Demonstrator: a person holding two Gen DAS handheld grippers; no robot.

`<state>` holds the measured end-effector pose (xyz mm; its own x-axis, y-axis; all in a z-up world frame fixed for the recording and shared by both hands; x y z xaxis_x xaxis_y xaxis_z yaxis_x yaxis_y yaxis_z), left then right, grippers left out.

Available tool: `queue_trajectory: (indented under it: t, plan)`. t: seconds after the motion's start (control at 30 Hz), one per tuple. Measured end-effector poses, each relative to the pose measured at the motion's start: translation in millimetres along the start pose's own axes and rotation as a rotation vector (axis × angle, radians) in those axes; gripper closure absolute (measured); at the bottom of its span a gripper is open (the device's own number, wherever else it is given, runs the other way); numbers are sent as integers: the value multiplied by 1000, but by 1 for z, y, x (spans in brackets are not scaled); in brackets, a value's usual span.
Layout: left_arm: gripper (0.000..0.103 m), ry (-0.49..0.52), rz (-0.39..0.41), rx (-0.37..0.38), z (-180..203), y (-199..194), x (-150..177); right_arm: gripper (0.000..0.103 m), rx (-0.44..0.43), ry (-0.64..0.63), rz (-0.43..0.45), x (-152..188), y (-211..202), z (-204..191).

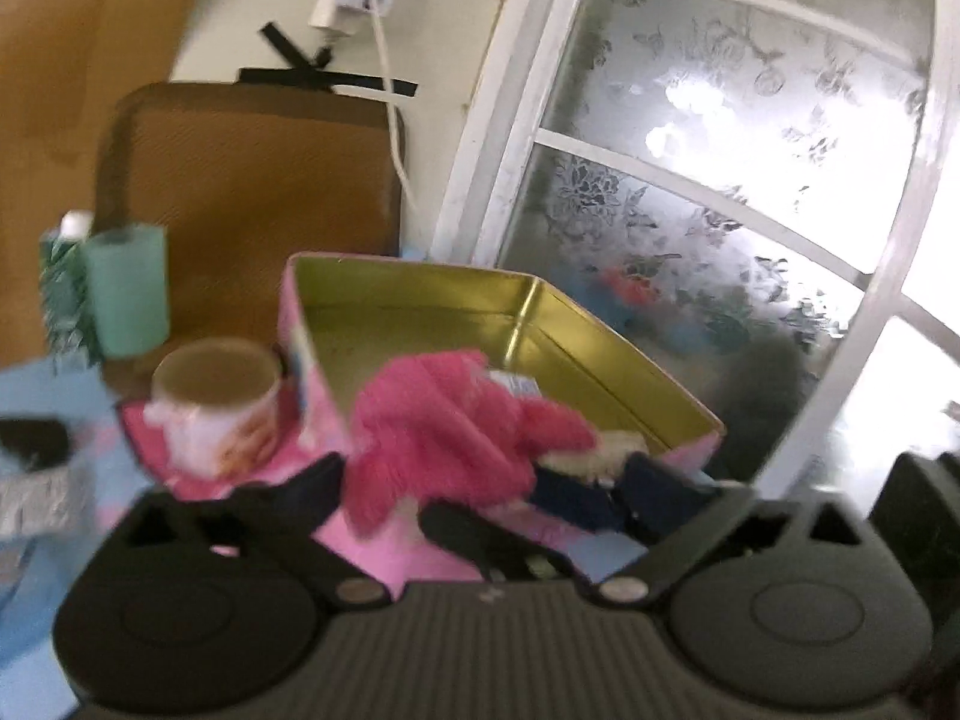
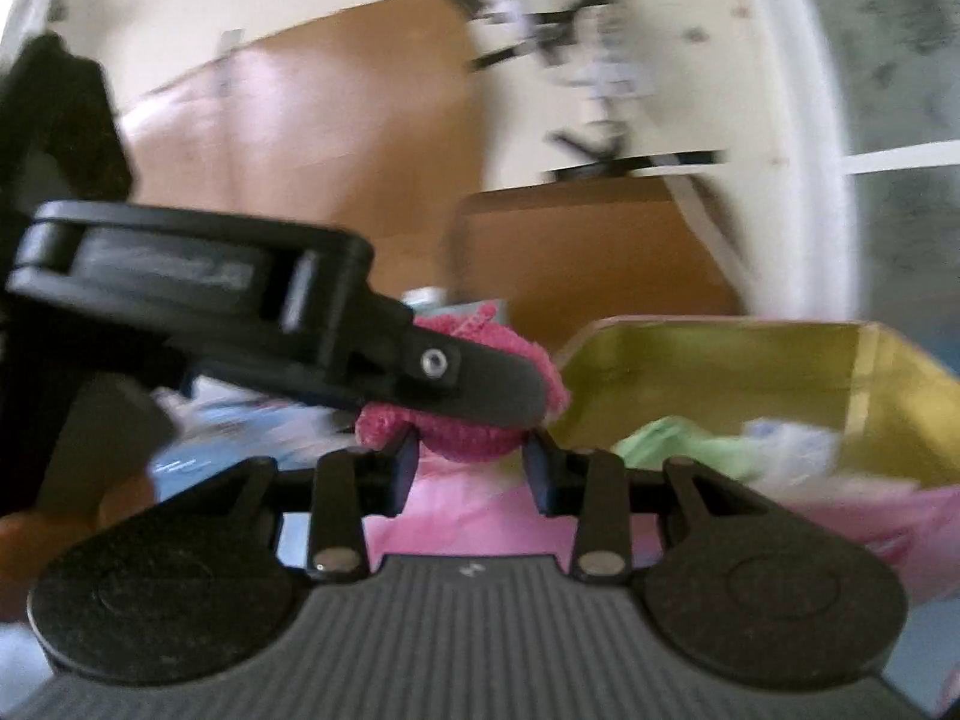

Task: Organize soft objects
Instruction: 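Drop the pink towel into the pink tin with the left gripper, then move the right gripper to the black pouch and grasp it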

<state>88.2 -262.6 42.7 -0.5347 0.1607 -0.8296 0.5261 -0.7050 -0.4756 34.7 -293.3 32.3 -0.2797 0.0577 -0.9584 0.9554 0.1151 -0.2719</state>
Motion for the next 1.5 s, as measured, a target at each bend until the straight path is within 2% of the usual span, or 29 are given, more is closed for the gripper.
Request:
queue_trajectory:
  t: [0.1, 0.13, 0.2, 0.3, 0.4, 0.53, 0.67, 0.77, 0.87, 1.0, 1.1, 1.23, 1.3, 1.4, 1.5]
  plan:
    - [0, 32, -12, -76, 6, 27, -5, 59, 178, 3, -12, -4, 32, 38]
    - [1, 23, -11, -95, 4, 30, -4, 55, 222, 7, -25, -2, 39, 51]
    - [0, -23, 1, -84, 0, 25, -1, 52, 238, 51, -48, 2, 45, 66]
    - [0, -66, 20, -83, -11, 10, 7, 46, 244, 92, -26, 9, 32, 75]
    - [0, -122, 42, -60, -24, -9, 16, 46, 226, 110, 3, 13, 18, 74]
    - [0, -158, 80, -55, -43, -44, 33, 47, 193, 81, 44, 11, 6, 51]
    - [0, -181, 107, -127, -80, -79, 57, 47, 105, 23, 60, 9, 3, 12]
    - [0, -241, 110, -212, -121, -102, 78, 47, 1, -50, 47, 7, 13, -27]
    - [0, -251, 111, -325, -157, -123, 97, 47, -117, -91, -20, 10, 32, -66]
    - [0, -276, 114, -374, -183, -135, 111, 46, -216, -71, -136, 13, 72, -100]
    - [0, -343, 139, -338, -191, -139, 111, 46, -227, -37, -220, 7, 113, -116]
    - [0, -370, 151, -288, -193, -137, 110, 46, -229, -29, -294, -4, 161, -136]
    - [0, -372, 164, -266, -192, -140, 111, 46, -230, -63, -355, -5, 194, -145]
    - [0, -376, 163, -246, -191, -139, 112, 42, -192, -157, -441, 4, 233, -151]
    - [0, -377, 159, -228, -191, -138, 112, 42, -142, -196, -517, 18, 261, -147]
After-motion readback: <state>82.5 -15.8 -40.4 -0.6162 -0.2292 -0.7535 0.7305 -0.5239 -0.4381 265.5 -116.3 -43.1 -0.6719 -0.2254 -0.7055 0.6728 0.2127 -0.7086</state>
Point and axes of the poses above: each gripper's, at about its wrist camera, not at the fingertips, and y roughly the way its jaws point, z to its right, x to its underside, the point moved 9 cm from there along y, roughly the way its jaws point, and after that the axes turned 3 degrees about -y, right-handed, at the moved point
